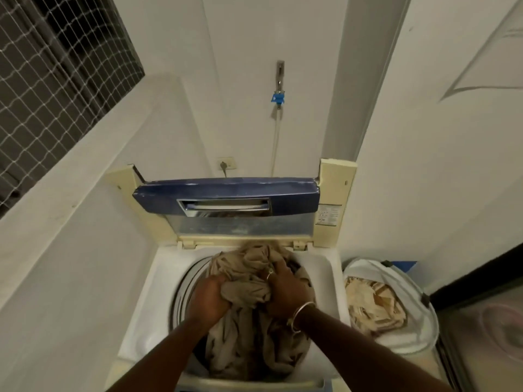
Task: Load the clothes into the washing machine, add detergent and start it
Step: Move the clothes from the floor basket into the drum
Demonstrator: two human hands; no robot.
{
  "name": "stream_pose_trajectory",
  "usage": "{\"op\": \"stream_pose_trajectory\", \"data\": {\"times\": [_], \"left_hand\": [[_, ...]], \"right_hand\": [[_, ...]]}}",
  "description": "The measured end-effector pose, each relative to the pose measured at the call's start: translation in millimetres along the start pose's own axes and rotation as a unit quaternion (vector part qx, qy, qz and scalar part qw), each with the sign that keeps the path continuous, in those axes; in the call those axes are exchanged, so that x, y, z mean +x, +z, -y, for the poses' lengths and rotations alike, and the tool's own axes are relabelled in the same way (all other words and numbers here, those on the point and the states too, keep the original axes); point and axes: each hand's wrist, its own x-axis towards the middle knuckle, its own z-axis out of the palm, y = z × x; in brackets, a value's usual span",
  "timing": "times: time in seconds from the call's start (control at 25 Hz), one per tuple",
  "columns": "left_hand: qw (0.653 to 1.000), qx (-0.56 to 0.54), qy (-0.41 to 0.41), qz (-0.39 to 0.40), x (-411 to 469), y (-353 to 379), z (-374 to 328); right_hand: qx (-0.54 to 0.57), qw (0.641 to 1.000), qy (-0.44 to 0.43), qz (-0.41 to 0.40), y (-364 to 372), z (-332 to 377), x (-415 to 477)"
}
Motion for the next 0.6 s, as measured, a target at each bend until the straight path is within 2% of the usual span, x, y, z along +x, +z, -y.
{"op": "stream_pose_trajectory", "data": {"times": [0.32,0.4,0.44,0.48,0.52,0.56,0.6], "left_hand": [[0.991,0.051,-0.117,0.045,-6.5,48.5,95.4],[0.971,0.086,-0.184,0.127,-6.9,59.5,112.9],[0.953,0.137,-0.202,0.181,-6.3,65.9,121.3],[0.941,0.207,-0.178,0.198,-4.8,73.5,129.0],[0.938,0.26,-0.118,0.198,-4.6,83.2,132.3],[0.932,0.294,-0.056,0.204,-4.5,90.7,131.4],[0.922,0.312,-0.048,0.225,-2.7,98.8,135.7]], "right_hand": [[-0.061,0.989,-0.013,0.135,82.8,-20.6,30.6],[-0.125,0.98,-0.052,0.147,103.1,-31.7,31.7],[-0.148,0.972,-0.082,0.165,116.6,-39.1,33.0],[-0.166,0.962,-0.097,0.192,127.7,-44.2,34.1],[-0.172,0.954,-0.086,0.229,140.2,-46.7,37.5],[-0.165,0.944,-0.038,0.283,155.4,-52.6,41.3],[-0.153,0.937,0.002,0.316,172.5,-62.6,47.0]]}}
